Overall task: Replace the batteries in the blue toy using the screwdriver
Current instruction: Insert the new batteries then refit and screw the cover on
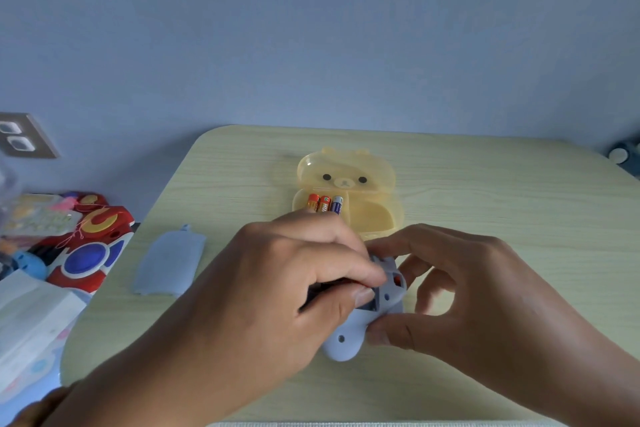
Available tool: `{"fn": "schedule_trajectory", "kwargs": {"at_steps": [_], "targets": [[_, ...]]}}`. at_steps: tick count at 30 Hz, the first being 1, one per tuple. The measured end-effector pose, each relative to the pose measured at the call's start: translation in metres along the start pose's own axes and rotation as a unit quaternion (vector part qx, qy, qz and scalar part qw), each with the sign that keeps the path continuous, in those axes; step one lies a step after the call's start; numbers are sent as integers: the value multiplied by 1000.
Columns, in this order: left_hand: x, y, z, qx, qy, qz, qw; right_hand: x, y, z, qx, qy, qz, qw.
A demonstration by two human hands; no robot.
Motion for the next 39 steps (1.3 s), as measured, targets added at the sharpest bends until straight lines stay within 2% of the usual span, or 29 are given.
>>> {"fn": "schedule_trajectory", "kwargs": {"at_steps": [17, 28, 34, 39], "targets": [[-2, 10, 4, 88, 15, 26, 996, 1, 2, -4, 5, 3, 16, 1000], [1, 18, 15, 180, -33, 52, 982, 0, 2, -3, 6, 6, 11, 1000], [-1, 20, 20, 170, -52, 123, 976, 0, 3, -3, -1, 1, 9, 1000], [-3, 15, 19, 131, -76, 102, 983, -1, 4, -4, -11, 4, 12, 1000]]}}
Point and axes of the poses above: each hand's wrist, its own z-axis towards the middle knuckle, its own x-axis out of the back of the hand, y = z × x, the point moved 2 cm from there along z, towards the middle knuckle, and after that the axes turned 11 degrees about -z, right-handed, at the moved point
